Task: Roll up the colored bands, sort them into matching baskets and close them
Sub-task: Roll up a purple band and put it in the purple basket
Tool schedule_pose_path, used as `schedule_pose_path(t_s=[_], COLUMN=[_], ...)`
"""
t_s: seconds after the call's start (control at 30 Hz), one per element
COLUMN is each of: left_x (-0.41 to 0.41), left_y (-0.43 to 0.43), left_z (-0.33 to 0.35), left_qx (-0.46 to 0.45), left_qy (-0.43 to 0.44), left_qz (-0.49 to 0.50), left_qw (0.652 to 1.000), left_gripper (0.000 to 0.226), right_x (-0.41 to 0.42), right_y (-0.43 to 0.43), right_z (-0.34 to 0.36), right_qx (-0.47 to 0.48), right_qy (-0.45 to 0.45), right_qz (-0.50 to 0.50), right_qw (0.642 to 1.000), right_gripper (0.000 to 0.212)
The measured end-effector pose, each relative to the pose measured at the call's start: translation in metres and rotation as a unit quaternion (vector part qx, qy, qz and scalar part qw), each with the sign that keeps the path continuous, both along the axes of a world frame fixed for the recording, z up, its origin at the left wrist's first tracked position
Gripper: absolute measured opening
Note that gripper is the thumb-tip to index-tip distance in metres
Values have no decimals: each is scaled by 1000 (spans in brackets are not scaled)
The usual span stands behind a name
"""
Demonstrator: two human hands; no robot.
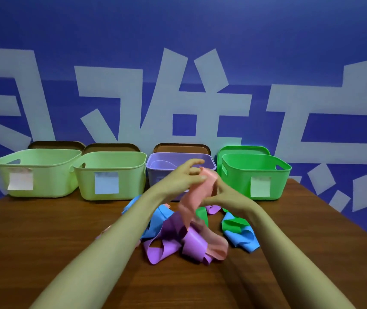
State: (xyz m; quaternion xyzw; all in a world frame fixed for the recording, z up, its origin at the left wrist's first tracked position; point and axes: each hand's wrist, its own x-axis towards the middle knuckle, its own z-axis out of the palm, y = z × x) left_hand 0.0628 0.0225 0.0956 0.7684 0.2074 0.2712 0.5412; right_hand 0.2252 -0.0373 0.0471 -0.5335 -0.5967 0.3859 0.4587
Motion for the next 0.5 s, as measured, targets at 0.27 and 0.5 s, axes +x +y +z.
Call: schedule_pose_path(t_s=[0.27, 0.5], left_x=[-5, -5], left_y=[23, 22], left_z=[-58, -87], left_qx=[89, 297], left_qy=[122, 358], left_qz=[78, -124], left_qw=[985, 876], left_gripper=[28, 37], right_x=[22, 27], right_y=[-8, -14], right_z=[-1, 4], right_qx=[21, -32], right_qy=[348, 481], right_qz=[-74, -21], right_qw=[934, 876], right_gripper=[27, 45])
